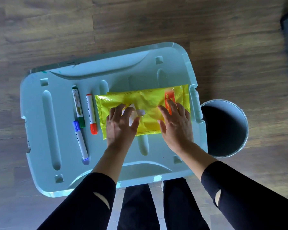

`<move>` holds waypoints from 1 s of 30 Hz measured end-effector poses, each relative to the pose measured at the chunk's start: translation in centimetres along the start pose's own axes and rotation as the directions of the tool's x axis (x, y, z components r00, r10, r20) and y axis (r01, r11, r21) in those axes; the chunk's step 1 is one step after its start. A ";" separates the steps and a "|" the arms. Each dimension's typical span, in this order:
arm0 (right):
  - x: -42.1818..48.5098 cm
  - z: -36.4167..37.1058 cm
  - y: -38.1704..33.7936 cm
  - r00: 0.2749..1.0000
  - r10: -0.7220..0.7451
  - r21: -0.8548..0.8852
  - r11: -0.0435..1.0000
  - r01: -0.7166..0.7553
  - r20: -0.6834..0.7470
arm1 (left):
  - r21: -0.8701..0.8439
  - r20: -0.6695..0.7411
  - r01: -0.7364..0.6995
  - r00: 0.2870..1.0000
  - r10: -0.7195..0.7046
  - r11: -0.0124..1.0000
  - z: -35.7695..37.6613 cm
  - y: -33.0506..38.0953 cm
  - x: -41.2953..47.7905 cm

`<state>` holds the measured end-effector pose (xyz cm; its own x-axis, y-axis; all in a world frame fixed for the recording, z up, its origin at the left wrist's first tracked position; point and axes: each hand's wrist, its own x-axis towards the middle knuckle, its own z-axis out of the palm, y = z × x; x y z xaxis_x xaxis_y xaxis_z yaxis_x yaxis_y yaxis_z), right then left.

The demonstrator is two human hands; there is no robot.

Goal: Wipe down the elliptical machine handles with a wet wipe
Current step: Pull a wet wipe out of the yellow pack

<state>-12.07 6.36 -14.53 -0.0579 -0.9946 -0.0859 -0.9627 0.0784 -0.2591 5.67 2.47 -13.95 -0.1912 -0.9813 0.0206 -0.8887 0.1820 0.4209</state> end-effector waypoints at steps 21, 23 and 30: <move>2.5 2.2 -3.9 0.979 -0.119 0.128 0.982 0.141 -0.167 | -0.221 0.020 0.016 1.000 -0.012 0.975 -0.9 -3.3 0.1; 2.4 2.2 -4.1 0.980 -0.113 0.120 0.984 0.133 -0.162 | -0.233 0.035 0.021 0.999 -0.013 0.972 -1.0 -3.4 0.1; 2.5 2.1 -4.9 0.985 -0.063 0.157 0.984 0.089 -0.161 | -0.255 0.083 0.045 0.996 -0.024 0.966 -1.3 -3.9 0.2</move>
<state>-6.94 3.61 -15.48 -0.0385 -0.9955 0.0865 -0.9106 -0.0007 -0.4134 9.66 1.50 -14.43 -0.2039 -0.9768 -0.0650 -0.7603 0.1161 0.6391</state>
